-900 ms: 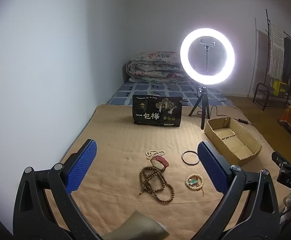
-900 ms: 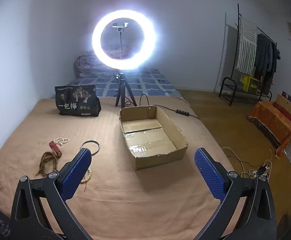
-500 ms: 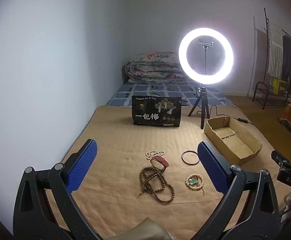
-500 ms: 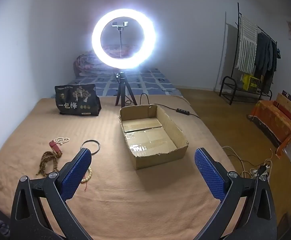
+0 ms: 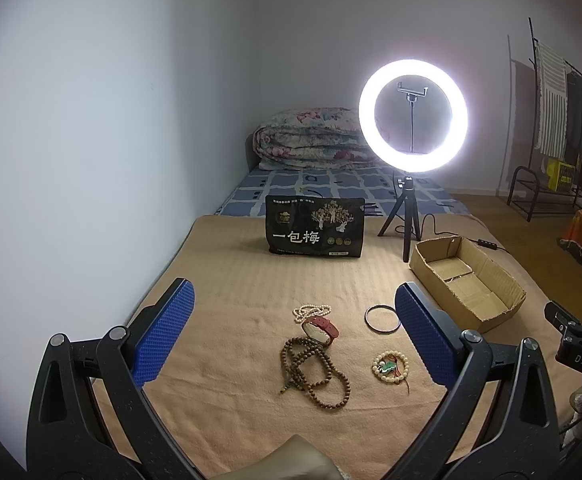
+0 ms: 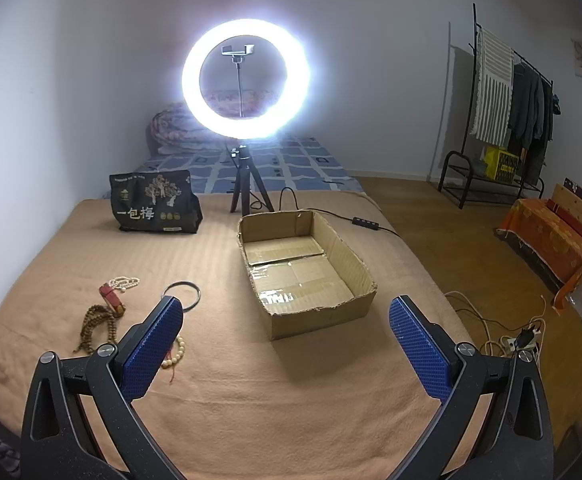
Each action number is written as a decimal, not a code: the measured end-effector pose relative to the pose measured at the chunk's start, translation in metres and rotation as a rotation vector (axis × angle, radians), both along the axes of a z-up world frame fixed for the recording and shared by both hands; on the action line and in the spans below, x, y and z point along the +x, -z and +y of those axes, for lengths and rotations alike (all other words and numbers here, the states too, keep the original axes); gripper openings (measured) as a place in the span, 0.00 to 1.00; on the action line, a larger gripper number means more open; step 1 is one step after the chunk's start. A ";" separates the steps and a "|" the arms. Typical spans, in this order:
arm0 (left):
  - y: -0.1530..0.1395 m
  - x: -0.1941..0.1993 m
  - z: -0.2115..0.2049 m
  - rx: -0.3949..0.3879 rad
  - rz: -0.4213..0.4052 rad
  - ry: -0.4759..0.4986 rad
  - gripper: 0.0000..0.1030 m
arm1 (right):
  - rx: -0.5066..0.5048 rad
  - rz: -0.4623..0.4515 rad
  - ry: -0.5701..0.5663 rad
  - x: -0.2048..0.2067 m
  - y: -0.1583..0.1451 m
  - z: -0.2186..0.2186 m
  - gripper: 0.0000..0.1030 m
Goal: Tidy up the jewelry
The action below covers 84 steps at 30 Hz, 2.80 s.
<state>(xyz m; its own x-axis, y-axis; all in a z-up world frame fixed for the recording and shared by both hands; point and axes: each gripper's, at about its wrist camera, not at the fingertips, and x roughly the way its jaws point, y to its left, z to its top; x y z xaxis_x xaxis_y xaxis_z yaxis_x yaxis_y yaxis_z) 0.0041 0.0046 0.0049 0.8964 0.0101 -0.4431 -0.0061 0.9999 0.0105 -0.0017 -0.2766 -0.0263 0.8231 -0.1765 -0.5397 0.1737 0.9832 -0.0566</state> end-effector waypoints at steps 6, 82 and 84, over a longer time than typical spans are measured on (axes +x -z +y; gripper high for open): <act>0.000 -0.002 -0.002 0.004 -0.004 -0.002 0.99 | 0.000 0.004 -0.006 0.001 0.000 0.001 1.00; 0.041 0.050 0.020 0.036 0.205 -0.043 0.99 | -0.041 0.161 -0.194 0.040 0.040 0.033 1.00; 0.048 0.060 0.027 0.019 0.246 -0.033 0.99 | -0.037 0.205 -0.244 0.052 0.049 0.040 1.00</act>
<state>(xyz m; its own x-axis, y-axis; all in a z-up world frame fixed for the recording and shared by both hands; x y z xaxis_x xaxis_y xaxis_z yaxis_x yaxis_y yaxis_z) 0.0636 0.0317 -0.0436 0.7608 0.0476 -0.6472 -0.0335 0.9989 0.0342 0.0507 -0.2367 -0.0749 0.7181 -0.0099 -0.6959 -0.0856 0.9911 -0.1024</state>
